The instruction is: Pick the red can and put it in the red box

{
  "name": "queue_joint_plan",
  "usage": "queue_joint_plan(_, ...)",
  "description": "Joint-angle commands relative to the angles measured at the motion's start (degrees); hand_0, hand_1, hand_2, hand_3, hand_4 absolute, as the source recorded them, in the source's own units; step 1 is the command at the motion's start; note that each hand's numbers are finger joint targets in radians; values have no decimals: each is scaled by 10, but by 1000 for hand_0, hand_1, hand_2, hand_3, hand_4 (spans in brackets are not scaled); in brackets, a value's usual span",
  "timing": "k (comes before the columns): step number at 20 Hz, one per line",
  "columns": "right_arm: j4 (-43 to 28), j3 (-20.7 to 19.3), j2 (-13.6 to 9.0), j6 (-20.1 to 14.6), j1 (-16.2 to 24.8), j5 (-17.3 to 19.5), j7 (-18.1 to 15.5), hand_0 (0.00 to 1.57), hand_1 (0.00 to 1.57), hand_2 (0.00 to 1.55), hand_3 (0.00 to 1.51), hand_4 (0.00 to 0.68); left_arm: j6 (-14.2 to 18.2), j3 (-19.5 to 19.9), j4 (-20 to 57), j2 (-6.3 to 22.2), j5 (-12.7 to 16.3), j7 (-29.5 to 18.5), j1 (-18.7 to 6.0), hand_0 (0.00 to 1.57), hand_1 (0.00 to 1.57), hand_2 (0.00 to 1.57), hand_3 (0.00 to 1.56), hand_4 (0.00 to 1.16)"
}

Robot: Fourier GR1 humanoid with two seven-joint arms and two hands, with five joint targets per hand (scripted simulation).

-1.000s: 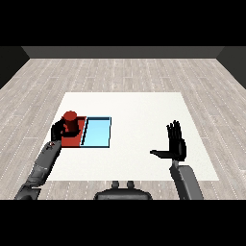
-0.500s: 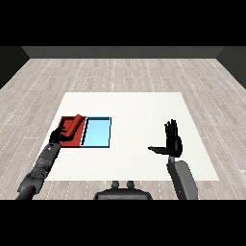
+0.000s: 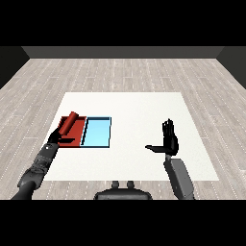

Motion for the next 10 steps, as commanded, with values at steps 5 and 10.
queue_joint_plan(5, -6, -5, 1, 24, 2, -21, -5, 0, 0, 0, 0, 0, -80, 150, -119, -33, 154, -202, -13, 1022, 1022, 959, 0, 0)
queue_joint_plan(10, -9, 3, -12, 33, 5, -10, 0, 0, 0, 0, 0, 0, -219, 212, -215, -111, 252, -311, -4, 0, 0, 0, 0, 0)
